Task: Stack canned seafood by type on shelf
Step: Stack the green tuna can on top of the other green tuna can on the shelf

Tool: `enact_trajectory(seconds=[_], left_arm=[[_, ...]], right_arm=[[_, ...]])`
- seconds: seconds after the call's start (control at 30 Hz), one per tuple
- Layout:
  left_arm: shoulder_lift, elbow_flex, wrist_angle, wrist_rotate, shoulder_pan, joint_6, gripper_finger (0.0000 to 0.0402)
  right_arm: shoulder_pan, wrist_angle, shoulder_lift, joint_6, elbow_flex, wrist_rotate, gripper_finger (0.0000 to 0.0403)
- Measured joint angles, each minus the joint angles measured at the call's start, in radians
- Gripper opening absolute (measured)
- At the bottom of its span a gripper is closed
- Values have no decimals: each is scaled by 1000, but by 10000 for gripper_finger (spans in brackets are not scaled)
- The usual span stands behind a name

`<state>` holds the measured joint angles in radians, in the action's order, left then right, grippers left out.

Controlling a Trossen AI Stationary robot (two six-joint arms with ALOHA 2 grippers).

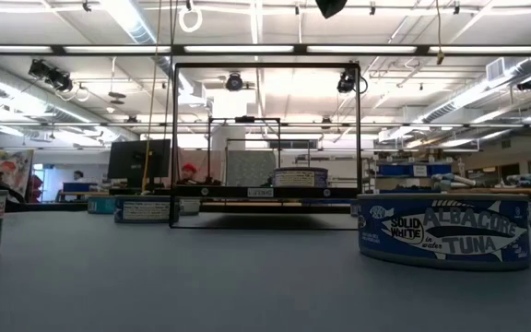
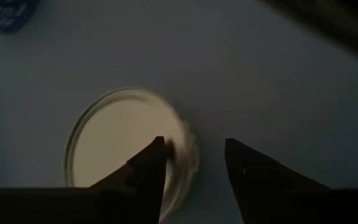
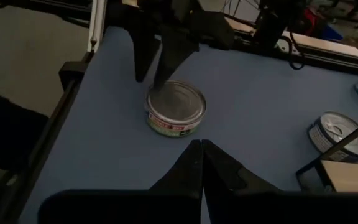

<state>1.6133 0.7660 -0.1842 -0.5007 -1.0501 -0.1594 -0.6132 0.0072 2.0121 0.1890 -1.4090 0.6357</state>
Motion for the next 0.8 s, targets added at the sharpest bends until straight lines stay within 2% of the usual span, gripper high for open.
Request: enact_trajectory(seconds=[0.13,0.23,0.53,0.8], left_arm=[[36,14,-44,-82,-2,2,164],[48,14,-51,-113,-1,1,146],[46,16,-43,-111,37,0,13],[51,102,-121,-53,67,21,2]], right_arm=[[0,22,0,-3,0,3,13],[0,26,0,-6,0,4,12],[0,25,0,-17,0,1,12],[3,29,0,-41,0,-12,31]])
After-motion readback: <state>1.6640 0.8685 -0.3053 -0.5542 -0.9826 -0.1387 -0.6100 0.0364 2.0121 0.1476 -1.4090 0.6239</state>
